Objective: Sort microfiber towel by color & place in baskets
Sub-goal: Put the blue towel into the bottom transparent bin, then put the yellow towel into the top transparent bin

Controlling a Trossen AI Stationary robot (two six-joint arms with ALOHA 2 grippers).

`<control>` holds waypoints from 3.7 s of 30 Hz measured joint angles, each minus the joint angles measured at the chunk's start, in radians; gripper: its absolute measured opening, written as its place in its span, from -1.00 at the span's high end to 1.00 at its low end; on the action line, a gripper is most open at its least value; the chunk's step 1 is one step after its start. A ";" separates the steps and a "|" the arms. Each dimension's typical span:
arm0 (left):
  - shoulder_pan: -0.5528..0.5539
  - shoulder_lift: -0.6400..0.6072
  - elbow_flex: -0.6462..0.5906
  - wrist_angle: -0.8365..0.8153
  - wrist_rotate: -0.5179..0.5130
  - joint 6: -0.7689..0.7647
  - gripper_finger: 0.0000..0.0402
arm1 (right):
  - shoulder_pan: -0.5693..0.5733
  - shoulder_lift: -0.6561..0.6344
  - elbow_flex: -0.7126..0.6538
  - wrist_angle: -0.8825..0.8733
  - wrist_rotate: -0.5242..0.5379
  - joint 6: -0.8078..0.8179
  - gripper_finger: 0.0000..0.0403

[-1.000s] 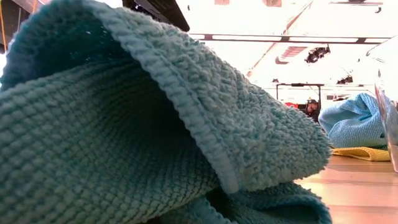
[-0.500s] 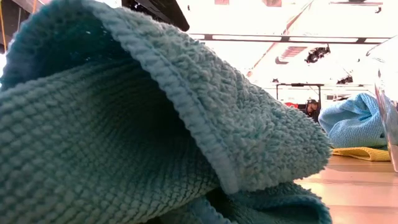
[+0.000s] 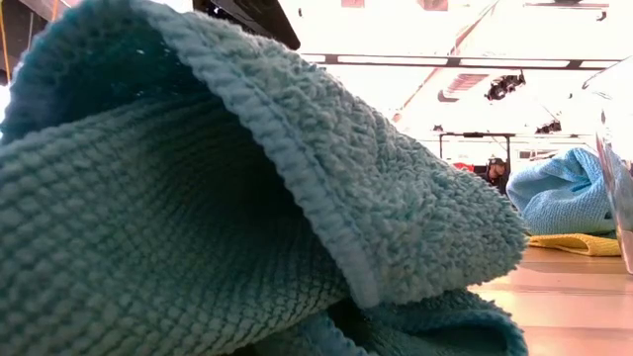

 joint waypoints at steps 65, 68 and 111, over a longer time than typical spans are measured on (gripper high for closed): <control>-0.327 0.000 0.000 -0.207 -0.298 -0.298 0.49 | -0.064 0.068 0.000 -0.052 0.699 -0.012 0.04; -0.327 0.001 0.000 -0.207 -0.298 -0.298 0.49 | -0.080 0.068 0.000 -0.051 0.758 -0.066 0.04; -0.237 -0.082 0.001 -0.436 -0.252 -0.495 0.59 | -0.236 0.204 0.000 -0.193 0.807 -0.152 0.04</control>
